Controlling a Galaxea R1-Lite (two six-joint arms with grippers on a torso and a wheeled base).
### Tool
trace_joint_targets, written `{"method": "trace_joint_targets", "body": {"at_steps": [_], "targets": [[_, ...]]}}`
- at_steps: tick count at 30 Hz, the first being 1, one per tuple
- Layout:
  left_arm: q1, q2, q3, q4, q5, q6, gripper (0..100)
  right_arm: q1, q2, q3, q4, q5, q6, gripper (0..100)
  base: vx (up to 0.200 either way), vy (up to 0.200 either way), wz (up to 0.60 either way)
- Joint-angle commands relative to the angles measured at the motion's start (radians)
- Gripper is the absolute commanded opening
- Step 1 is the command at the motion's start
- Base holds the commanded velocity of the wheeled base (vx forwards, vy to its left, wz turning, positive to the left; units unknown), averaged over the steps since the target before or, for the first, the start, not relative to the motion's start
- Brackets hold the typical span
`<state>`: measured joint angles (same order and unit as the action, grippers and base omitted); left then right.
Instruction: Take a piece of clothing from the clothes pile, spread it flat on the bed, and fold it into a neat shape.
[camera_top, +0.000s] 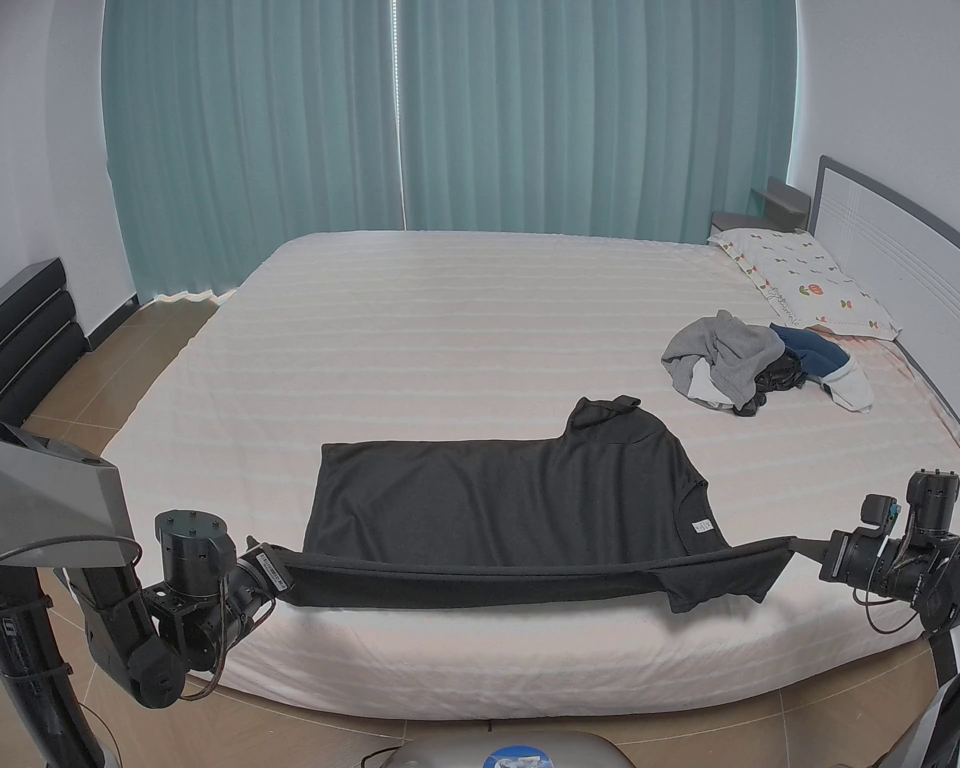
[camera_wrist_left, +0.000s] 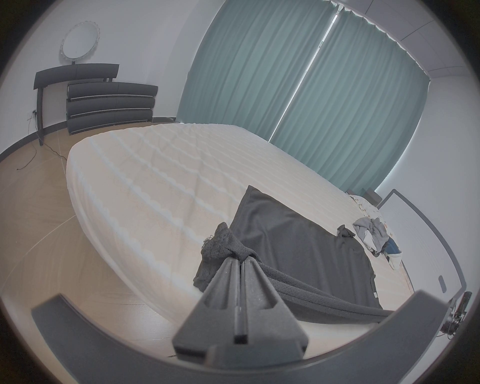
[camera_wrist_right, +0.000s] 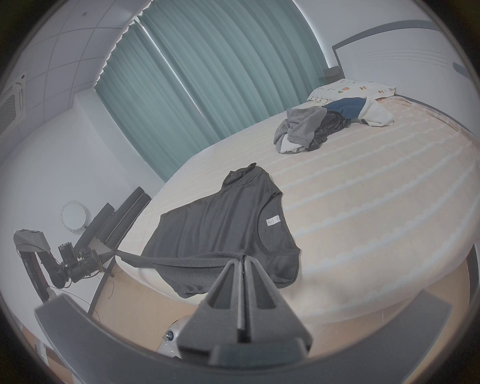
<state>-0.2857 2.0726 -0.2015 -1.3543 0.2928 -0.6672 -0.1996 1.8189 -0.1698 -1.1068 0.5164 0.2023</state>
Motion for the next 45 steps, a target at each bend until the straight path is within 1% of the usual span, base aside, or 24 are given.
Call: {"method": "trace_joint_targets", "body": {"at_steps": [1,3,6,9,13,15,20,22,27,28,33,43,45], "targets": [[-0.023,-0.011,0.037,-0.002,0.0,0.0,0,0.003,-0.02,0.033,-0.001,0.001,-0.008,0,0.0,0.0,0.0],[-0.032,-0.009,0.053,-0.002,0.0,0.001,0,0.002,-0.013,0.038,-0.001,0.001,-0.015,0,0.0,0.0,0.0],[-0.032,-0.003,0.039,-0.002,0.0,0.001,0,0.002,0.0,0.036,-0.001,0.001,-0.018,0,0.0,0.0,0.0],[-0.027,0.003,-0.007,0.0,0.0,0.001,0,0.003,0.045,0.019,-0.005,-0.001,-0.018,0,0.0,0.0,0.0],[-0.026,0.044,-0.068,0.004,-0.001,0.003,0,0.015,0.097,-0.045,-0.001,-0.004,-0.017,0,0.0,0.0,0.0],[-0.021,0.073,-0.108,0.006,-0.001,0.003,0,0.032,0.134,-0.08,-0.001,-0.018,-0.015,0,0.0,0.0,0.0],[-0.004,0.136,-0.179,0.012,-0.001,0.006,0,0.072,0.226,-0.172,-0.008,-0.084,-0.011,0,0.0,0.0,0.0],[-0.003,0.15,-0.203,0.024,-0.001,0.006,0,0.081,0.253,-0.201,-0.008,-0.093,-0.009,0,0.0,0.0,0.0],[0.002,0.169,-0.292,0.119,-0.003,0.006,0,0.101,0.33,-0.278,-0.013,-0.114,-0.006,0,0.0,0.0,0.0],[0.005,0.172,-0.325,0.158,-0.004,0.006,0,0.109,0.353,-0.303,-0.015,-0.122,-0.006,0,0.0,0.0,0.0],[0.008,0.193,-0.397,0.231,-0.004,0.003,0,0.12,0.399,-0.361,-0.015,-0.133,-0.004,0,0.0,0.0,0.0],[0.014,0.271,-0.452,0.25,-0.003,0.001,0,0.14,0.461,-0.453,-0.004,-0.144,-0.004,0,0.0,0.0,0.0],[0.017,0.293,-0.47,0.25,-0.003,0.001,0,0.143,0.479,-0.471,-0.004,-0.156,0.008,0,0.0,0.0,0.0]]}}
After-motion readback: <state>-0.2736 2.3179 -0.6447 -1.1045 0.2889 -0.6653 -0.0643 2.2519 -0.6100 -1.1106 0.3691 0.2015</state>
